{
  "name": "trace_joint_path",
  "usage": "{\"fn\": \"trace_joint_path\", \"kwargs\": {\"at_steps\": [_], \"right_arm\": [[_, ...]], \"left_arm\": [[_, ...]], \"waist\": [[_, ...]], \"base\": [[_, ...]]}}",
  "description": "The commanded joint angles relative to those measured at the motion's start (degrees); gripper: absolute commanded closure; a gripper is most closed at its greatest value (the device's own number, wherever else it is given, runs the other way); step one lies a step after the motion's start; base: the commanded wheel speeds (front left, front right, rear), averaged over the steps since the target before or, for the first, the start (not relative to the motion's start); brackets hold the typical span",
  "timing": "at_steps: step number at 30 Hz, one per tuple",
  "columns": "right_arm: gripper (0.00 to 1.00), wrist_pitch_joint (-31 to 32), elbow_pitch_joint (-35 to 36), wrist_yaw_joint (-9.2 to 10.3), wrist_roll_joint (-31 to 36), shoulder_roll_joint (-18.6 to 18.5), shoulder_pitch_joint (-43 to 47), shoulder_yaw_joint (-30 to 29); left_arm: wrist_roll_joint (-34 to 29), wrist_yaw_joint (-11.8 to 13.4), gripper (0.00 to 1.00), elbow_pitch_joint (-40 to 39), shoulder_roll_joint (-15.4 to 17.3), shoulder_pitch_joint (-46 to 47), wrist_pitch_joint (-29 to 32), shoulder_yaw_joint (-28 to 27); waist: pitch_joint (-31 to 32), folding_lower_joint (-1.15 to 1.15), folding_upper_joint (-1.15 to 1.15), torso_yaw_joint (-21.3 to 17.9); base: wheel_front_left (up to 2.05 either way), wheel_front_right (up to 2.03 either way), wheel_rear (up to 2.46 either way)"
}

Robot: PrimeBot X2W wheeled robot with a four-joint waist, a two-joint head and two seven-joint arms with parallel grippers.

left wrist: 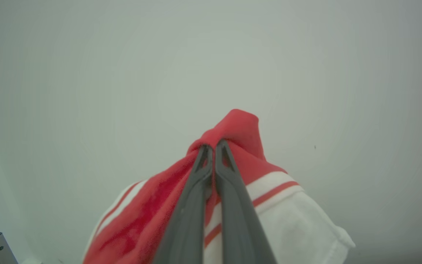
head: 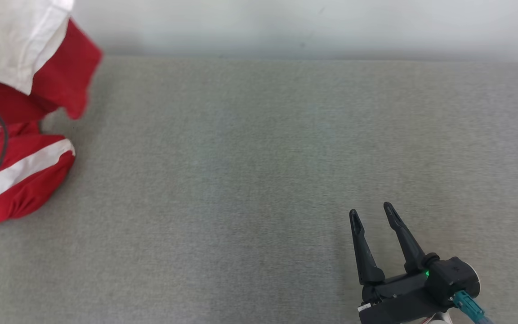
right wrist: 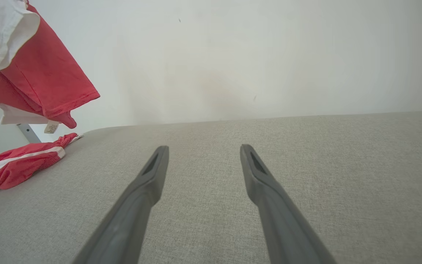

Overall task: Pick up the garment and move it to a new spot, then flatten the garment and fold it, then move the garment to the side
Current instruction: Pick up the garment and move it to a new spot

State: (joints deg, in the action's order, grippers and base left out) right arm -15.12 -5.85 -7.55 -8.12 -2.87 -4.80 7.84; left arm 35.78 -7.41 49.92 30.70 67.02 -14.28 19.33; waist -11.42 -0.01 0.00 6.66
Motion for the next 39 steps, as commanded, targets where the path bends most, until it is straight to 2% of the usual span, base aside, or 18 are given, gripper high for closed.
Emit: {"fn": "trace_joint_path", "kwargs": {"at_steps": [1,5,6,10,19,24,28,39], "right_arm": [[0.0,0.0,0.0,0.12,-0.8,0.0,0.6,0.2],[0.0,0.0,0.0,0.12,-1.5,0.0,1.3,0.7],[0.0,-0.1,0.0,0.12,-1.8,0.0,1.4,0.7],[0.0,-0.1,0.1,0.12,-2.2,0.0,1.4,0.8],[0.0,0.0,0.2,0.12,-2.9,0.0,1.2,0.4],[0.0,-0.1,0.5,0.12,-3.5,0.0,0.3,0.9],[0.0,0.0,0.4,0.12,-3.9,0.0,0.1,0.7],[0.0,0.0,0.8,0.12,-4.6,0.0,0.0,0.9]], "left_arm": [[1.0,-0.1,1.0,-1.7,0.1,0.4,-0.1,0.8],[3.3,-0.1,1.0,-9.6,0.0,-0.6,0.7,4.4],[4.4,0.0,1.0,-13.4,0.0,-1.3,1.0,5.8],[5.5,0.0,1.0,-20.2,-1.5,-2.7,1.2,7.5],[7.1,1.0,1.0,-30.4,-8.9,-6.7,4.3,12.7],[7.5,1.3,1.0,-30.2,-12.3,-10.0,4.5,15.6],[7.7,1.7,1.0,-27.9,-13.3,-14.7,3.5,17.2],[8.7,2.3,1.0,-16.3,-16.2,-28.6,0.1,19.7]], "waist": [[3.1,0.01,0.0,-3.0],[4.6,0.01,0.0,-6.5],[4.8,0.01,0.0,-8.4],[4.9,0.01,0.0,-11.9],[3.2,0.01,0.0,-16.7],[1.8,0.01,0.0,-18.7],[0.9,0.01,0.0,-20.1],[0.3,0.01,0.0,-20.5]], "base": [[0.0,0.0,0.0],[0.0,0.0,0.0],[0.0,0.0,0.0],[0.0,0.0,0.0],[0.0,0.0,0.0],[0.0,0.0,0.0],[0.0,0.0,0.0],[0.0,0.0,0.0]]}}
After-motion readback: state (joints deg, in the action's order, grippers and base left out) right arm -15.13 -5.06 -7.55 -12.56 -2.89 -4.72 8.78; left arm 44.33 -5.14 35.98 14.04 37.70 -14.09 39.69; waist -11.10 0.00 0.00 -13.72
